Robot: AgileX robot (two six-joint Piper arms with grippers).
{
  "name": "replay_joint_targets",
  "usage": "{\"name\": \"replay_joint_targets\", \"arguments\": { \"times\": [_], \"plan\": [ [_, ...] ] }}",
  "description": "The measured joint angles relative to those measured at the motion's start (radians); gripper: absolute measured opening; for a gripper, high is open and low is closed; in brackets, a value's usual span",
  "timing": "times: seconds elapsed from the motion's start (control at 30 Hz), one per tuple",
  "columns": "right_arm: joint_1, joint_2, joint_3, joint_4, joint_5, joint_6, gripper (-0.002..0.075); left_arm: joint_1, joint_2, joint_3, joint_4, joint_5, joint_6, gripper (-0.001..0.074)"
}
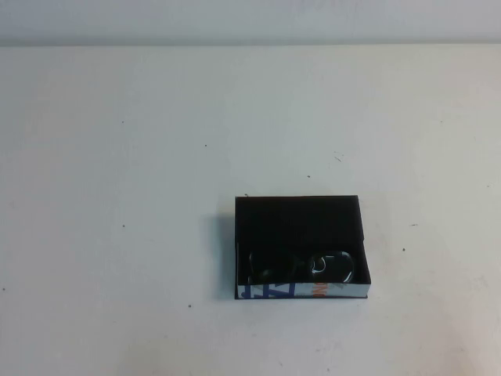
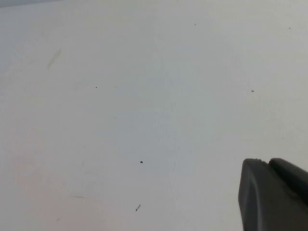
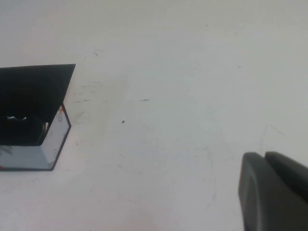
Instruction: Take glasses out of glasses case
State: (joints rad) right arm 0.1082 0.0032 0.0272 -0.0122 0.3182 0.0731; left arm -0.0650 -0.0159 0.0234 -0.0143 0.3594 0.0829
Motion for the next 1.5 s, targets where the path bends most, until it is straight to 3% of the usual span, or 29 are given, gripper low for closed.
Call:
{"name": "replay_joint_targets", "arguments": {
  "times": [0.93, 1.13, 1.27, 1.5],
  "plan": [
    [0.000, 0.000, 0.000, 0.012, 0.000, 0.000, -0.0018, 0.000, 0.000, 0.000, 0.000, 0.000, 0.000, -0.0004],
    [0.000, 0.000, 0.000, 0.093, 0.015, 0.000, -0.0018, 0.000, 0.000, 0.000, 0.000, 0.000, 0.000, -0.0005],
    [0.000, 0.000, -0.090, 0.111, 0.128, 0.000, -0.0018, 0.000, 0.000, 0.000, 0.000, 0.000, 0.000, -0.0004],
    [0.000, 0.000, -0.407, 0.115, 0.275, 0.002, -0.0018, 0.000, 0.000, 0.000, 0.000, 0.000, 0.000, -0.0004]
  ]
}}
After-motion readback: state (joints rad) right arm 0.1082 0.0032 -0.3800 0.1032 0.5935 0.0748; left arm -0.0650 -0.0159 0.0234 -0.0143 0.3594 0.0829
